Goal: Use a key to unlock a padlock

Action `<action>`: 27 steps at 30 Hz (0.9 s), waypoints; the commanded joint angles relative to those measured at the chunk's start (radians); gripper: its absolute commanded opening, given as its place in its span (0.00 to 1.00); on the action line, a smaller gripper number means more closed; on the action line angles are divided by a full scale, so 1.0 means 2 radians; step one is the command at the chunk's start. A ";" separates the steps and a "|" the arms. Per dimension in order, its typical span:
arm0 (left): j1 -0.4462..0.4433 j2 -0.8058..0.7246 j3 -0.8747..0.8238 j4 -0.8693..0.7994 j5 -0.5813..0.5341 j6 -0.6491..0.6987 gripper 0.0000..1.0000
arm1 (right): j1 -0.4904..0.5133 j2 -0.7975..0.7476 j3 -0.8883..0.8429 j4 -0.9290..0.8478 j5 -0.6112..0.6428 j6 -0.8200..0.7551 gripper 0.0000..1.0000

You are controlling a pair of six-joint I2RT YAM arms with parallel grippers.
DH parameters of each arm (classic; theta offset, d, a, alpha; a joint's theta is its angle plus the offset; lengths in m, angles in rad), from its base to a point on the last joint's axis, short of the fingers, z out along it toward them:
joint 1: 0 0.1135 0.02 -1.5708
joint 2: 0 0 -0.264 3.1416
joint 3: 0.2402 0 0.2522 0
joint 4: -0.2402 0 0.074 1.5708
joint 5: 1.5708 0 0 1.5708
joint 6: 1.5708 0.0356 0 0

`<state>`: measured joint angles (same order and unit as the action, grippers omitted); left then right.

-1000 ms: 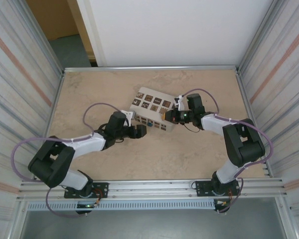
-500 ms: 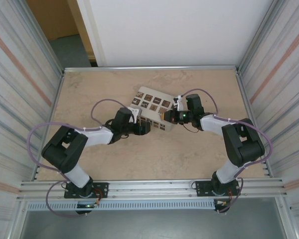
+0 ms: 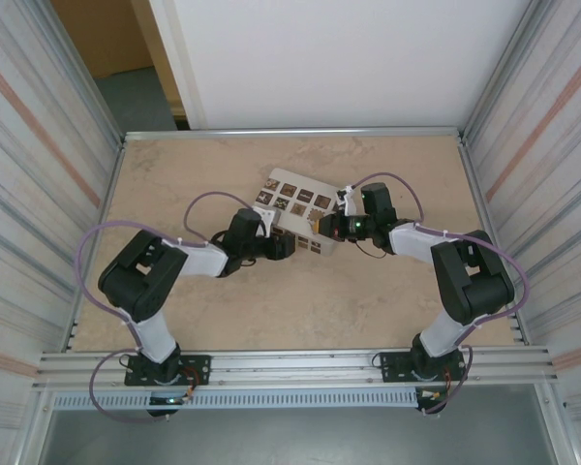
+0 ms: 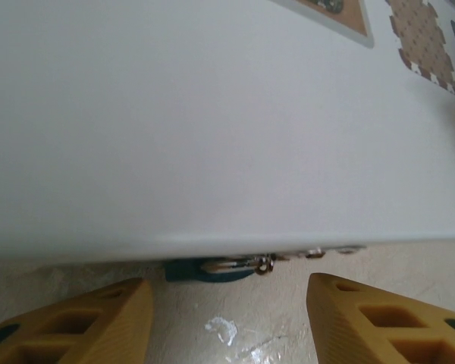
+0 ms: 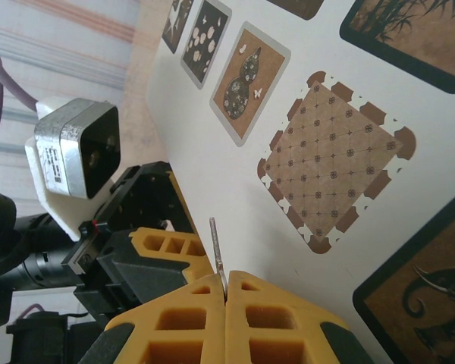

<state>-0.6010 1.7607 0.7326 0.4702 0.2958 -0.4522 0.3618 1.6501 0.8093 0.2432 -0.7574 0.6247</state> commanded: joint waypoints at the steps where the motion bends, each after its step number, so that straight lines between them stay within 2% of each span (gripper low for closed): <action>1: 0.002 0.011 0.016 0.023 0.001 -0.003 0.54 | 0.008 0.020 -0.013 -0.028 0.020 0.004 0.00; 11: -0.003 0.030 0.023 0.034 0.004 -0.020 0.50 | 0.011 0.016 -0.014 -0.026 0.021 0.007 0.00; 27: -0.021 0.029 0.018 0.046 -0.028 -0.055 0.42 | 0.016 0.008 -0.016 -0.026 0.022 0.008 0.00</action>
<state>-0.6353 1.8198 0.7555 0.5259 0.2684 -0.5476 0.3737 1.6501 0.8070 0.2581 -0.7479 0.6250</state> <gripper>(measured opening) 0.426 0.048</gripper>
